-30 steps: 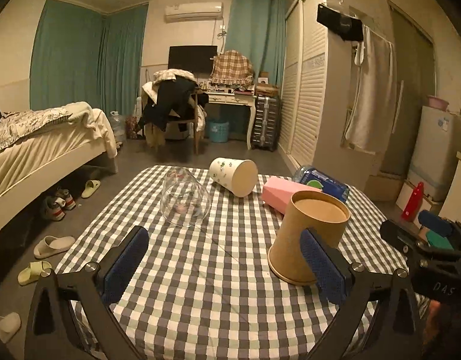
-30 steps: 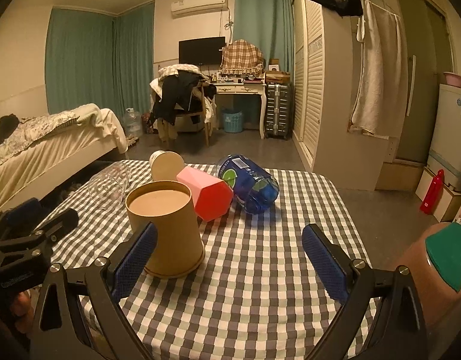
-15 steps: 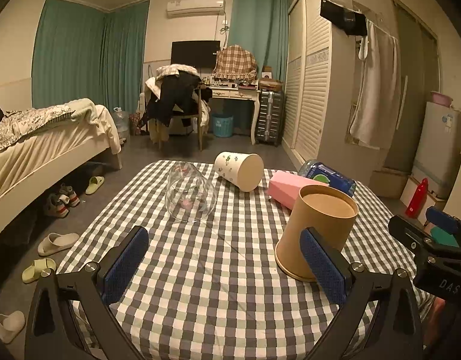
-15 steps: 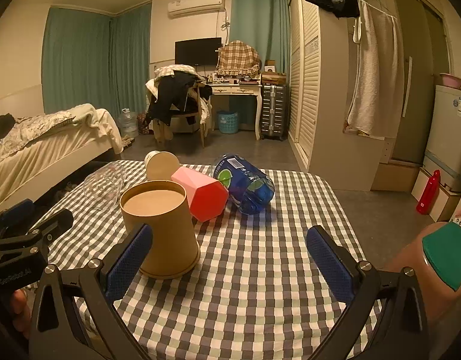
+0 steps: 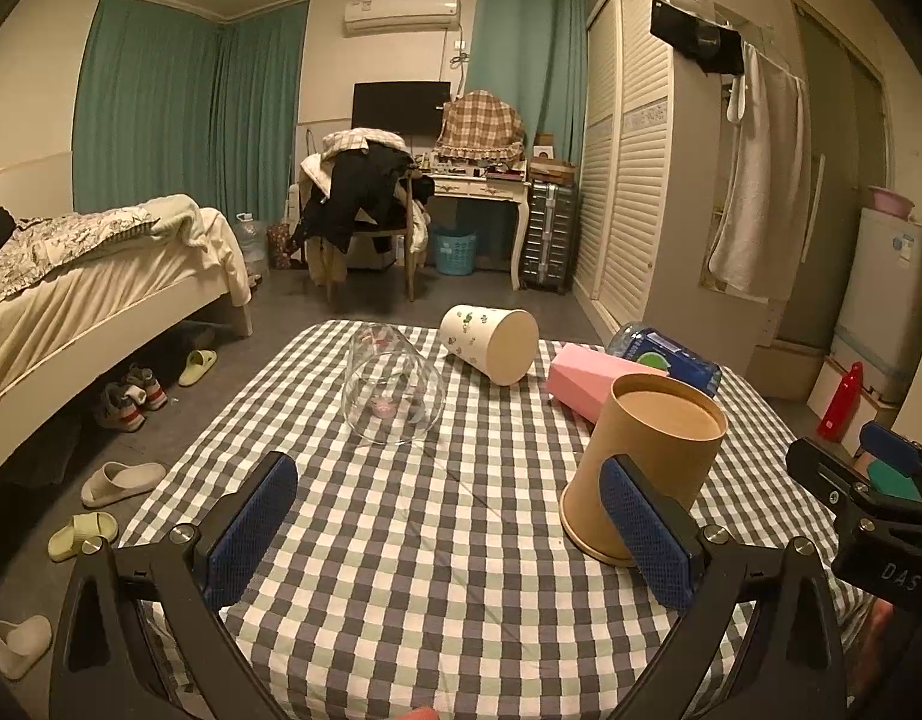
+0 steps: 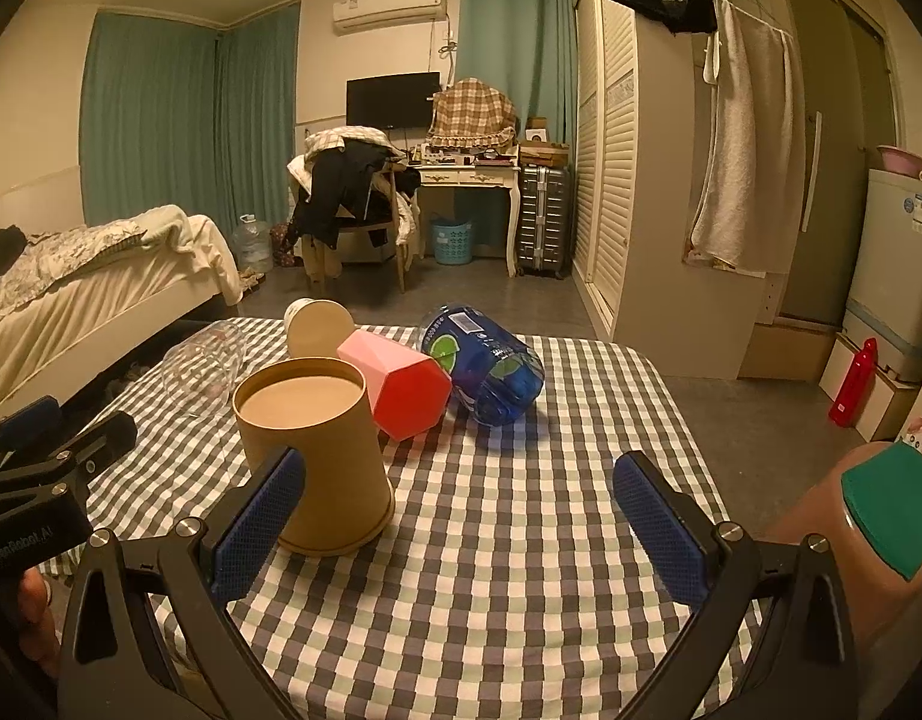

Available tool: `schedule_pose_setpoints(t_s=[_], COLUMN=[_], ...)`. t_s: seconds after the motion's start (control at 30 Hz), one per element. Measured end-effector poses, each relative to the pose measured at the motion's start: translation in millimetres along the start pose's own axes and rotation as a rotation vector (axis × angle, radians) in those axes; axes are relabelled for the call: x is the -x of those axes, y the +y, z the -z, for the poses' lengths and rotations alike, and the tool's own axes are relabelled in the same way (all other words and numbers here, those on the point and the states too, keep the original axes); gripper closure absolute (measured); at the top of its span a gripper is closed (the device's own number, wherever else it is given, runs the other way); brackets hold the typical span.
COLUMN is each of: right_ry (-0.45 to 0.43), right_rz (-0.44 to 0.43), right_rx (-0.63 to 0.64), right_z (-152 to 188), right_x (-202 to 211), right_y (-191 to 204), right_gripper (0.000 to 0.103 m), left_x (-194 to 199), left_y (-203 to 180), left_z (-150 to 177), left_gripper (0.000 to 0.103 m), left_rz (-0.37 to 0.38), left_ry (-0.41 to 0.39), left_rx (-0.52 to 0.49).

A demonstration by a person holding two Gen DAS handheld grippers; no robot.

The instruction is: Flip cup upside down

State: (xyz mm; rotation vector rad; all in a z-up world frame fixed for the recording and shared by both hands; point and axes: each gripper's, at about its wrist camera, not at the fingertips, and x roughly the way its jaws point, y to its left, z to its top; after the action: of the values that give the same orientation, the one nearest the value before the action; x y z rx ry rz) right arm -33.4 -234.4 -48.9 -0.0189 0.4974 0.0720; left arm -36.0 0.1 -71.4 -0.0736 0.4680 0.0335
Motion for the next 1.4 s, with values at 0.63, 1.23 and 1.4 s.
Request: schedule_pose_setpoints(t_s=[0.63,1.23,1.4], right_ry=[0.004,0.007,0.01], right_rz=[0.002,0.003,0.005], right_rx=[0.004,0.005,0.006], right_z=[2.0,2.1,5.9], right_x=[-1.5,-1.9,-2.7], right_y=[-0.3,-0.1,-1.9], right_gripper=[0.0,0.0,0.0], left_x=[1.1,0.9,0.7], left_y=[-0.4,-1.4,-1.6], left_z=[1.2,1.5,2.1], left_gripper=[0.0,0.0,0.0], left_rz=[0.001,0.002,0.001], left_ry=[0.003,0.006,0.007], left_rx=[-0.005,-0.006,-0.007])
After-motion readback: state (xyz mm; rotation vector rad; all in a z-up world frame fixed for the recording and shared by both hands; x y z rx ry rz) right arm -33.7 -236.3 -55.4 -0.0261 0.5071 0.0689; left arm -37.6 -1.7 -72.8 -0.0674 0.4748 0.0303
